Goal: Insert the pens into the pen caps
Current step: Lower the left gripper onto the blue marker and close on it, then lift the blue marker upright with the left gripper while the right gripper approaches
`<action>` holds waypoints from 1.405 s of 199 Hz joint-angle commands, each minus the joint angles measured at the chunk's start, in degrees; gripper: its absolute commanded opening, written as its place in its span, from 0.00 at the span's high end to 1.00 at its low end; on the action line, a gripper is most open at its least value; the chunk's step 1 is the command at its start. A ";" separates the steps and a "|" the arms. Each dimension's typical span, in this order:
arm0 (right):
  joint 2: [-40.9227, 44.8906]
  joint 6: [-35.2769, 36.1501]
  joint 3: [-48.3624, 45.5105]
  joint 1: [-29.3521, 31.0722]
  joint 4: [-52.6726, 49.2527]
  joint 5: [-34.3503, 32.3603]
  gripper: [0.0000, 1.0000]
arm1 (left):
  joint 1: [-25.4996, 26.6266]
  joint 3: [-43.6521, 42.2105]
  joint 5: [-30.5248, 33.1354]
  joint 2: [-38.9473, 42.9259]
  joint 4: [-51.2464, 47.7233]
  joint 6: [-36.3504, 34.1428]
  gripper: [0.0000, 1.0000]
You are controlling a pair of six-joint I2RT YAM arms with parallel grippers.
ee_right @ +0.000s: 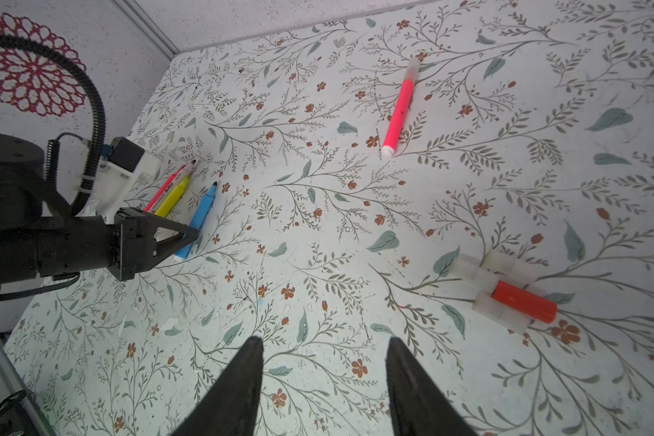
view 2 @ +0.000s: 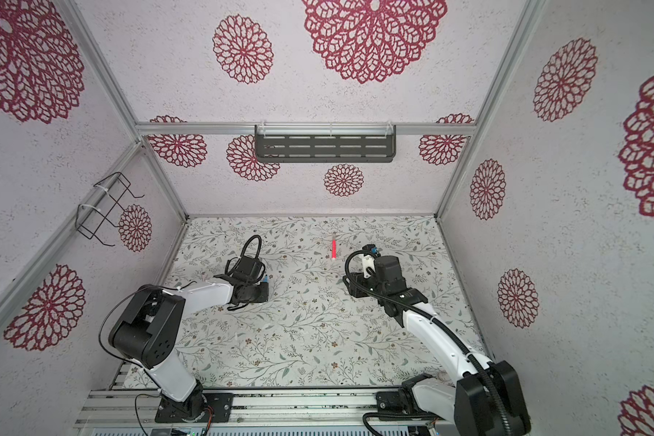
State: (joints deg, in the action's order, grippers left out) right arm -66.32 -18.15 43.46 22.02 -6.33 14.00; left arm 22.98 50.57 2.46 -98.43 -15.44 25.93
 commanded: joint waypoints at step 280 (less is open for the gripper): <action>-10.60 -13.73 -3.78 7.56 26.29 22.60 0.41 | 13.40 -18.49 -12.24 24.65 30.40 4.44 0.90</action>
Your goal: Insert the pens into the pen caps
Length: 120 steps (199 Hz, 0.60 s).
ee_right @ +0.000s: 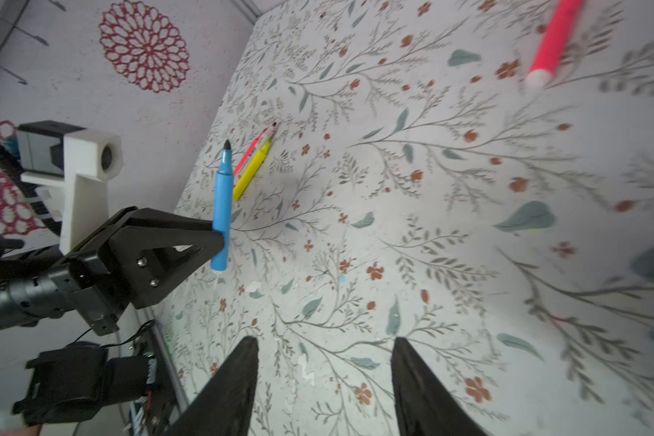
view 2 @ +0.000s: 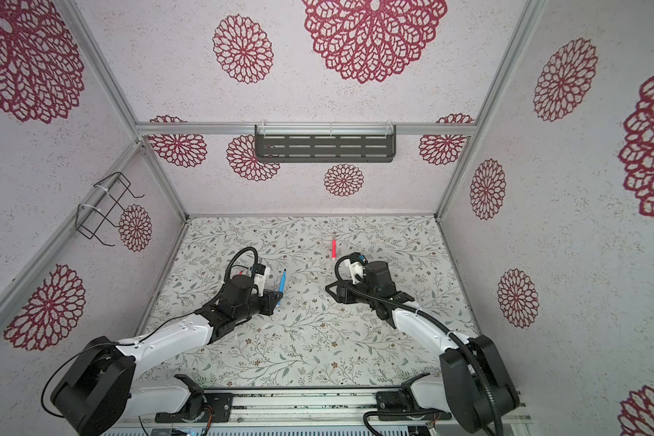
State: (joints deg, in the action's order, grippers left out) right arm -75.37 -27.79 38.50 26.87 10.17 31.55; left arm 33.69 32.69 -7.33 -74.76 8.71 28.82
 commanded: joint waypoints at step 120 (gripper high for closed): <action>-11.16 -10.77 5.87 7.49 20.63 6.41 0.42 | 8.45 0.35 -2.18 -0.30 10.37 2.92 0.90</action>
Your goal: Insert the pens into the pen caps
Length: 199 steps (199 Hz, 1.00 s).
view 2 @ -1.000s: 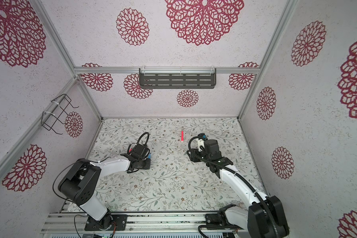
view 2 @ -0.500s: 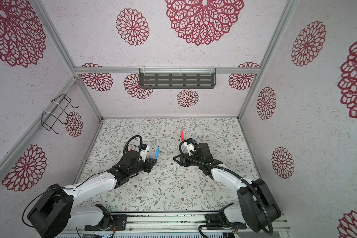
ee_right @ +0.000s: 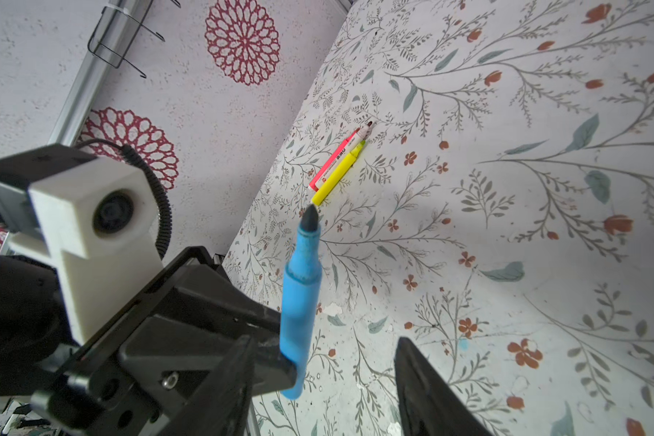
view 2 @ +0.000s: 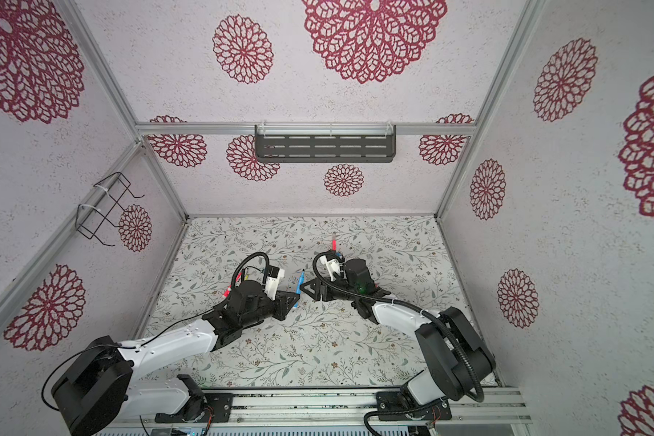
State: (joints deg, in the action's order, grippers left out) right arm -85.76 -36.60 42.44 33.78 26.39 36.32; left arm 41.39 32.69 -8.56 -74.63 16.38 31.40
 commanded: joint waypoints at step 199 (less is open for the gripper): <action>-1.57 -5.83 1.40 1.11 10.29 2.44 0.97 | 1.27 4.20 -3.47 -4.77 -0.20 -0.71 0.59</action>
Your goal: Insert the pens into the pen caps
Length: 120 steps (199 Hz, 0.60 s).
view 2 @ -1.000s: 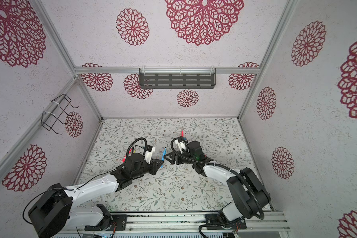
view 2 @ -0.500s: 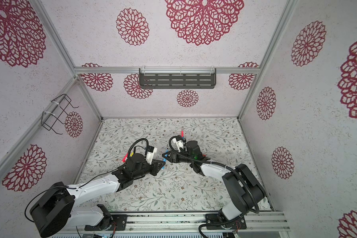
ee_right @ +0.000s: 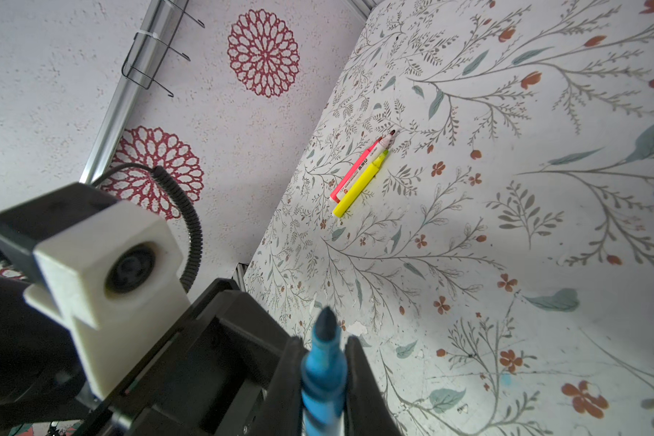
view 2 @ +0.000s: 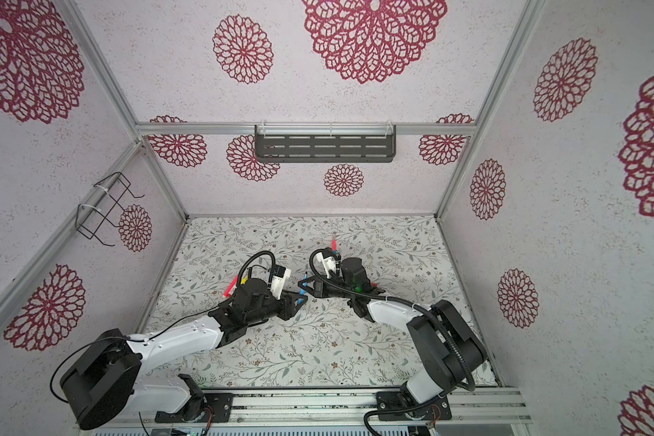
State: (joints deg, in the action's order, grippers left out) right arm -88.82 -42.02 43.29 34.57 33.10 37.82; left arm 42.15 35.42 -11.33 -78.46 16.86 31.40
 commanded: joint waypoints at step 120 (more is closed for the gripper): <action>1.60 -1.84 -0.14 1.07 6.25 1.46 0.95 | 0.45 1.85 1.66 -0.92 -0.80 -1.07 0.89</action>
State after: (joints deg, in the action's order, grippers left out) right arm -88.82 -43.20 43.27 35.09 36.12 37.89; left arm 42.19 36.45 -11.51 -80.16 15.62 30.89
